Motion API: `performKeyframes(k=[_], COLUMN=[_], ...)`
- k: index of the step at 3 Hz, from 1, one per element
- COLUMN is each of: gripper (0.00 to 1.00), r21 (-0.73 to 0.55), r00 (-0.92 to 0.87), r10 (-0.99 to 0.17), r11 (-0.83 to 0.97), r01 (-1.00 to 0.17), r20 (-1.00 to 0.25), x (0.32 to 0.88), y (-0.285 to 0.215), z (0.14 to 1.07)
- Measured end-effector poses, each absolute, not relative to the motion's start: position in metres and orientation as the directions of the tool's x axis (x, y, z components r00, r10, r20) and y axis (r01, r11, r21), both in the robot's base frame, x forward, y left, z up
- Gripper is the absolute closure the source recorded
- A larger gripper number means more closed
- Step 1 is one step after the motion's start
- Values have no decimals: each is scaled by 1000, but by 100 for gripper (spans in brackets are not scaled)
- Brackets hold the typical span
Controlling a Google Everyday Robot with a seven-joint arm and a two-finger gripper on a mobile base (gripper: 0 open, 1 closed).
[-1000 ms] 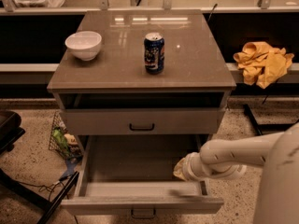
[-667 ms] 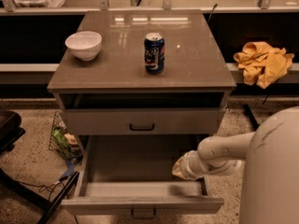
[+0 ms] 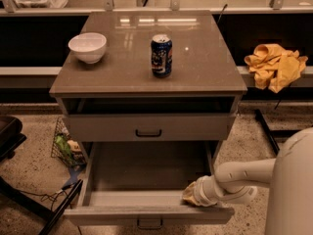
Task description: Open middle drawer
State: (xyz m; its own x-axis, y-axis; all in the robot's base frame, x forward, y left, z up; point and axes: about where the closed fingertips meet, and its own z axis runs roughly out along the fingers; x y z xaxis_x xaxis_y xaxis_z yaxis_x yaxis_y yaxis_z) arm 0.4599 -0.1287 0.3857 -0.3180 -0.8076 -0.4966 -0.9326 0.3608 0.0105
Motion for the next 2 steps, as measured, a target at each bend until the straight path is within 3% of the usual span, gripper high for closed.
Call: performKeyframes(k=[2], gripper=[100], r21=[31], r00=[-357], r10=[-783], r11=[398], r01=[-917], r20=[-509], x=[446], y=[-132], z=[382])
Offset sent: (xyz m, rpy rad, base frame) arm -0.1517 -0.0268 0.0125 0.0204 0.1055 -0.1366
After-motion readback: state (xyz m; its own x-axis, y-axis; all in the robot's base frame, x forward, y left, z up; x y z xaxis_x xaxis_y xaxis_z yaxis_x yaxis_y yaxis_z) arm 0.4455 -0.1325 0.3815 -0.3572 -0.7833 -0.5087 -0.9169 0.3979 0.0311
